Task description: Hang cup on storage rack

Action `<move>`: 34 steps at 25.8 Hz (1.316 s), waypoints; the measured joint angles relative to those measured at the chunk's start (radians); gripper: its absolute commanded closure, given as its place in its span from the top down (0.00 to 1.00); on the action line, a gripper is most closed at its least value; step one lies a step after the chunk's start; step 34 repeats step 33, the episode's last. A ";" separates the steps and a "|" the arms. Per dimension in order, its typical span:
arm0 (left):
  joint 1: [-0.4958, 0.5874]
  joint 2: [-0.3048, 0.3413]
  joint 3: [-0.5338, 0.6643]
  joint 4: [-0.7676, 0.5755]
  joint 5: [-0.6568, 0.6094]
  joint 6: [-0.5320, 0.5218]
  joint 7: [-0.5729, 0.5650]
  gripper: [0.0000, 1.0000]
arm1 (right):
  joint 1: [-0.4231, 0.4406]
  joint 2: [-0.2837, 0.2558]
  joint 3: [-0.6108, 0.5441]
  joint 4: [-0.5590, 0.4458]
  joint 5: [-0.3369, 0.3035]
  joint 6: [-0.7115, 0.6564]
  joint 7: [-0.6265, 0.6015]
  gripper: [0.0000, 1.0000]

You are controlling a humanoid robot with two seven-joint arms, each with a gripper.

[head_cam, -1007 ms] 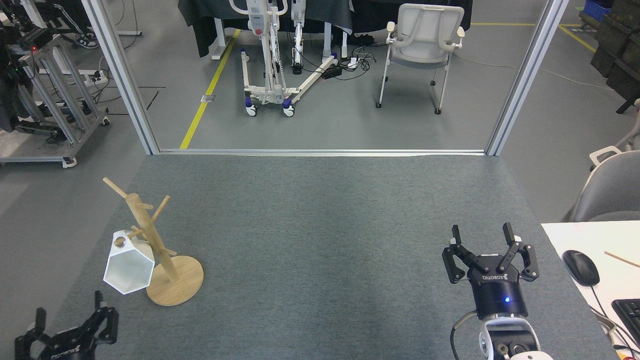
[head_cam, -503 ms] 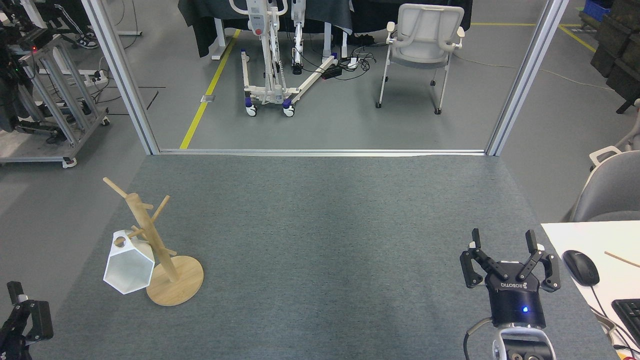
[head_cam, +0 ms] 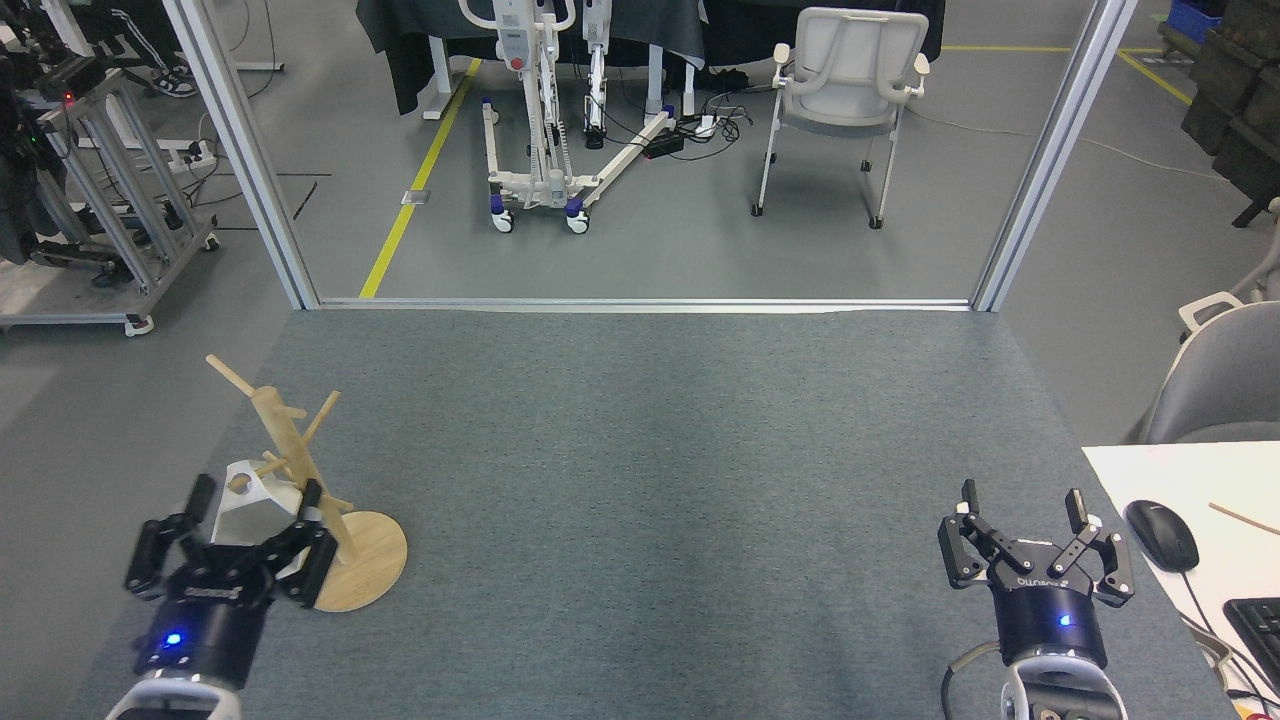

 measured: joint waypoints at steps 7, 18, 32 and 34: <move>-0.081 -0.072 -0.132 0.000 -0.049 0.002 -0.069 0.99 | 0.001 -0.001 -0.004 0.001 -0.046 0.005 0.014 1.00; -0.170 -0.171 -0.201 0.066 -0.070 0.050 -0.137 0.99 | 0.004 0.003 -0.006 0.011 -0.184 0.000 0.016 1.00; -0.204 -0.196 -0.223 0.116 -0.071 0.085 -0.150 0.99 | 0.021 0.008 0.000 0.012 -0.192 -0.001 0.015 1.00; -0.205 -0.198 -0.226 0.116 -0.071 0.085 -0.150 0.99 | 0.022 0.008 0.000 0.012 -0.192 -0.001 0.014 1.00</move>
